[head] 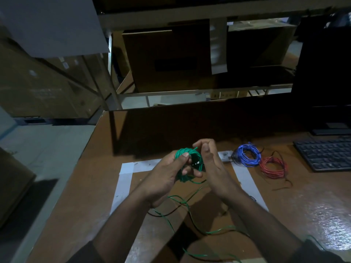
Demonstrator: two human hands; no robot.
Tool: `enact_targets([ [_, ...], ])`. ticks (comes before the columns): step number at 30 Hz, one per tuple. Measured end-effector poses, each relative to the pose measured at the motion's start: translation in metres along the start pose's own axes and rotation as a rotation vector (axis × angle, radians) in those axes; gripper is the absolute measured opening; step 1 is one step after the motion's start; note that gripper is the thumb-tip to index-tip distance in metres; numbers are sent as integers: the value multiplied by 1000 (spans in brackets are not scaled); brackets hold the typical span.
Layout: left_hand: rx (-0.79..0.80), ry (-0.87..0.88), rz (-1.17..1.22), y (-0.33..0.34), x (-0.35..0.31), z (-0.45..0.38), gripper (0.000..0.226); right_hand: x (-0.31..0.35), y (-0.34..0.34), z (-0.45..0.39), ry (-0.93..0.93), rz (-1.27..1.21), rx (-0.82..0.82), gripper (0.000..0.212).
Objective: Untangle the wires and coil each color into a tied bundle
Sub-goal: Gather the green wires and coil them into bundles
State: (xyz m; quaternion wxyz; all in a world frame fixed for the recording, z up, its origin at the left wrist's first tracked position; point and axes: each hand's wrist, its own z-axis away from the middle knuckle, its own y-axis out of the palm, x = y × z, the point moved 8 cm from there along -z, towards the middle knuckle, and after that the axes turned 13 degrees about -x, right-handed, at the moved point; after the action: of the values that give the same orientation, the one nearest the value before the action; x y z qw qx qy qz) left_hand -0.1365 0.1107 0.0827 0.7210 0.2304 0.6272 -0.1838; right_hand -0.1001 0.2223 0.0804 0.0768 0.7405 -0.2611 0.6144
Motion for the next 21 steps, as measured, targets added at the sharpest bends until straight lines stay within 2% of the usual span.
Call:
enact_targets([
  [5, -42, -12, 27, -8, 6, -7, 21, 12, 1, 2, -55, 39, 18, 39],
  [8, -139, 99, -161, -11, 4, -10, 25, 19, -5, 2, -149, 74, -103, 39],
  [11, -208, 163, -166, -9, 3, -7, 31, 19, -8, -2, -185, 37, -231, 49],
  [13, -212, 175, -105, -2, 3, -3, 32, 19, -12, -5, -182, 5, -325, 53],
  [16, -160, 120, 116, 8, 4, 4, 31, 22, -17, -7, -176, -34, -423, 51],
  [19, -91, 65, 201, 14, 5, 8, 33, 17, -19, -6, -135, -84, -437, 52],
  [21, -99, 66, 198, 13, 6, 8, 30, 15, -15, -6, -122, -74, -386, 60],
])
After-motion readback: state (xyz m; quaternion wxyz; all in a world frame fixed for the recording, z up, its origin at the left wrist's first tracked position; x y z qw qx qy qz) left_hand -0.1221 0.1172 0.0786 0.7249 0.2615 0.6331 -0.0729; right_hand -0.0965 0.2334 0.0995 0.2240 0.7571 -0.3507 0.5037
